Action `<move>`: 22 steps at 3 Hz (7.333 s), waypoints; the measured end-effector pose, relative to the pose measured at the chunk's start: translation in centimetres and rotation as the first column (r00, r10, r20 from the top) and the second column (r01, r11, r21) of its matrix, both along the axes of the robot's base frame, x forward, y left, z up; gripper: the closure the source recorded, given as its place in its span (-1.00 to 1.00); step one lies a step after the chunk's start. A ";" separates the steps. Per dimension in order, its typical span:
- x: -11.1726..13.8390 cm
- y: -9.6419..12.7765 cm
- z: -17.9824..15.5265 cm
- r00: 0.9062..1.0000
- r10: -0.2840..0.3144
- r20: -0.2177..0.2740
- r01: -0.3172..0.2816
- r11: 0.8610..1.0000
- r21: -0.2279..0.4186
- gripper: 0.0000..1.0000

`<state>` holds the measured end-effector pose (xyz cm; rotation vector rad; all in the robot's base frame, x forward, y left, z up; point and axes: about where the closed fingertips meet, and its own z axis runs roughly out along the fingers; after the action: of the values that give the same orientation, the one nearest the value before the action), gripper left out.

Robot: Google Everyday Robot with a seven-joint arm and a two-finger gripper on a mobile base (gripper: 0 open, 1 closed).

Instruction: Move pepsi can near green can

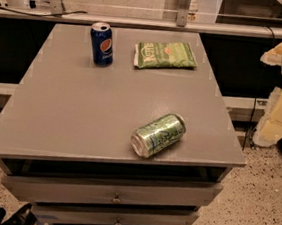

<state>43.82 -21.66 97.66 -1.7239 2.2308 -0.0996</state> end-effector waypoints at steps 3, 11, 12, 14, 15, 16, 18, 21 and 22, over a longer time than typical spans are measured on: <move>6.0 4.0 -2.8 0.997 -0.062 -0.046 0.073 0.953 0.293 -1.00; 25.8 25.4 -1.9 0.970 -0.002 0.245 -0.208 0.525 0.825 -1.00; 27.1 28.7 -2.6 0.950 0.044 0.309 -0.286 0.520 0.805 -1.00; 30.4 31.9 -4.0 0.933 0.078 0.353 -0.342 0.506 0.792 -1.00; 31.9 32.7 -4.9 0.935 0.080 0.346 -0.338 0.498 0.798 -1.00; 32.7 33.3 -5.9 0.940 0.084 0.329 -0.326 0.496 0.805 -1.00; 31.8 35.5 -7.9 0.949 0.143 0.281 -0.315 0.483 0.817 -0.20; 28.7 34.4 -7.4 0.956 0.151 0.253 -0.294 0.456 0.840 1.00; 26.1 31.6 -5.6 0.959 0.113 0.260 -0.283 0.434 0.856 1.00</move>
Offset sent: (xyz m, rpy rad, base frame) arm 0.0433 0.0291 -0.0336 0.3207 0.0909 -0.1019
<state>69.96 9.93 92.07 -1.2352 1.4225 0.8289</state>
